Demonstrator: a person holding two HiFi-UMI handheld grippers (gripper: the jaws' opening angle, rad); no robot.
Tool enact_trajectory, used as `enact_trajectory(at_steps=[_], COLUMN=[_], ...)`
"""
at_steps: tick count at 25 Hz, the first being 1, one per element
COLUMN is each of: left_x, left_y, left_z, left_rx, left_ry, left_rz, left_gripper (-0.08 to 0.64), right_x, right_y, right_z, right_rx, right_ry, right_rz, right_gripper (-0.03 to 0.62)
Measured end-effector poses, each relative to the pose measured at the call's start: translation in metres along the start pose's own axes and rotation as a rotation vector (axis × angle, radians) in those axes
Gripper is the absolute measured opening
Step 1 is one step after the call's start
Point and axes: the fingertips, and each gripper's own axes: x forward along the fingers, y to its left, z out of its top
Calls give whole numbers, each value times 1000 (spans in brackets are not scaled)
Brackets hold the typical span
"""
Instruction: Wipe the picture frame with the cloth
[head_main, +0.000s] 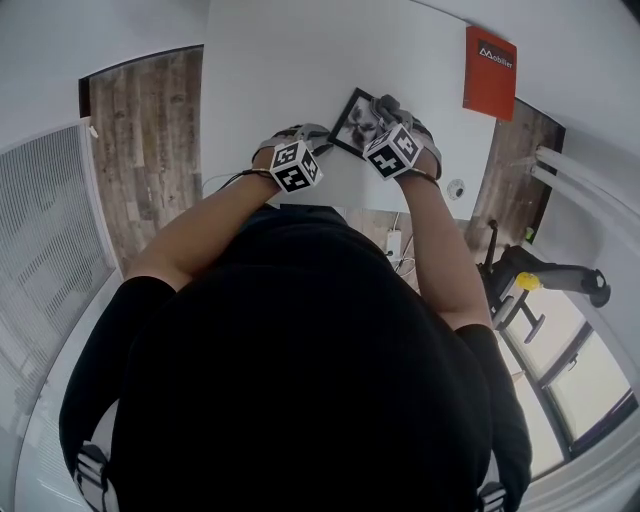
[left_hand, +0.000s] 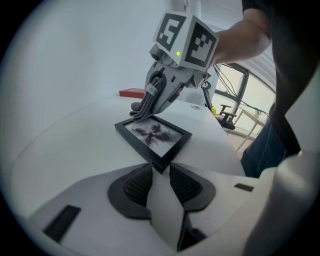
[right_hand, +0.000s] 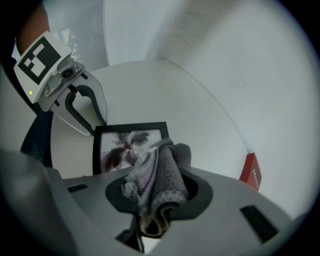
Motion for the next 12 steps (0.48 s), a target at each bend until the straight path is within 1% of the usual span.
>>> enact_trajectory(at_steps=[7,12], left_x=[0,0], left_y=[0,2], left_z=[-1,-1], left_rx=[6,7], left_ry=[-6,-9], left_rz=[7,5], left_gripper=[115,115], right_x=[0,-3], right_y=[29,45], right_z=[2,2], right_rx=[-71,-68], right_ry=[9,6], right_rz=[29,60], right_gripper=[106,106])
